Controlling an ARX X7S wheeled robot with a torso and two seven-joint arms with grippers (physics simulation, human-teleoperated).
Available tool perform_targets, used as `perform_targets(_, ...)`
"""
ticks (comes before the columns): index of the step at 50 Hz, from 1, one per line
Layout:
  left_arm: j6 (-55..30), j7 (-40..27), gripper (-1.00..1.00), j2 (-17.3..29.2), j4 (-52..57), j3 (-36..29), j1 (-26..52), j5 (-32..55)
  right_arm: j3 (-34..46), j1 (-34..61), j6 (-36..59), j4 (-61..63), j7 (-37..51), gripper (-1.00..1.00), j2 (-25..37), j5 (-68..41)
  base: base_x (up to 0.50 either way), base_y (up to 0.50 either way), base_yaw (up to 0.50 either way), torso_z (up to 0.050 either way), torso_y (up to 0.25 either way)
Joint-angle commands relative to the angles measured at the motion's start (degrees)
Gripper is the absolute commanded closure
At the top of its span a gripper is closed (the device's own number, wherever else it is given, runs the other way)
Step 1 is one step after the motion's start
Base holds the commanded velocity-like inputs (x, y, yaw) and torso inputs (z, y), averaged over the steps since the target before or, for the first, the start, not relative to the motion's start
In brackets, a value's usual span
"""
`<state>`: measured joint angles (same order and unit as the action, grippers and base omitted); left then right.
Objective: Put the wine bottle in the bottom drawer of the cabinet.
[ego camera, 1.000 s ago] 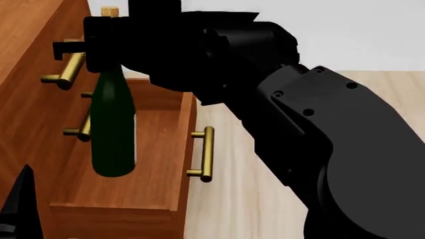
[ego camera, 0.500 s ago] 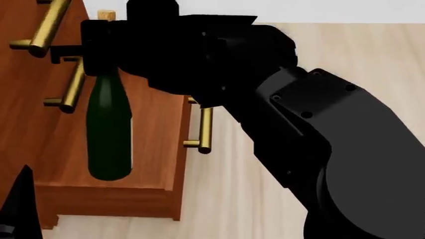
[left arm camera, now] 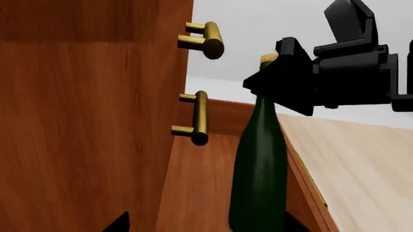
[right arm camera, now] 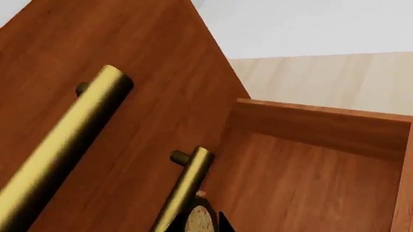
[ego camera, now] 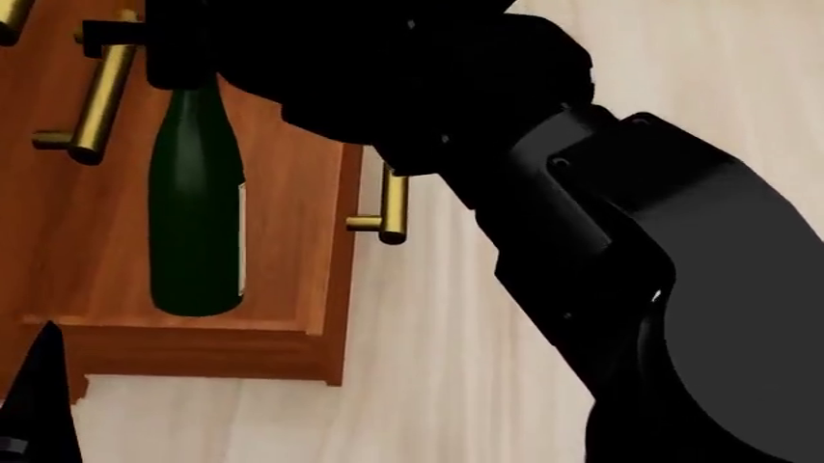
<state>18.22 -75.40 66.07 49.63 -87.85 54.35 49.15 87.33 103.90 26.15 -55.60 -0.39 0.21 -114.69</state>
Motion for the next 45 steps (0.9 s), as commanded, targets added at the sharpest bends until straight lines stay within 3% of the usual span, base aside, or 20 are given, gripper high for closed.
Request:
perform_targets(1, 0.16, 0.08, -1.00, 0.19, -0.05, 0.22, -0.32, -0.26, 4.59, -1.40, 0.70, 1.43, 0.46, 1.00, -0.20, -0.90, 0.00, 0.00, 0.00, 0.010, -0.180)
perform_targets(33, 0.08, 0.45, -1.00, -0.70, -0.41, 0.54, -1.15, -0.31, 4.64, -3.17, 1.76, 0.10, 1.84, 1.00, -0.20, 0.05, 0.00, 0.00, 0.00, 0.010, -0.178)
perform_targets(45, 1.54, 1.03, -1.00, -0.24, -0.93, 0.72, -2.05, -0.48, 4.79, -3.75, 2.18, 0.76, 1.65, 1.00, -0.20, 1.78, 0.00, 0.00, 0.01, 0.003, -0.020)
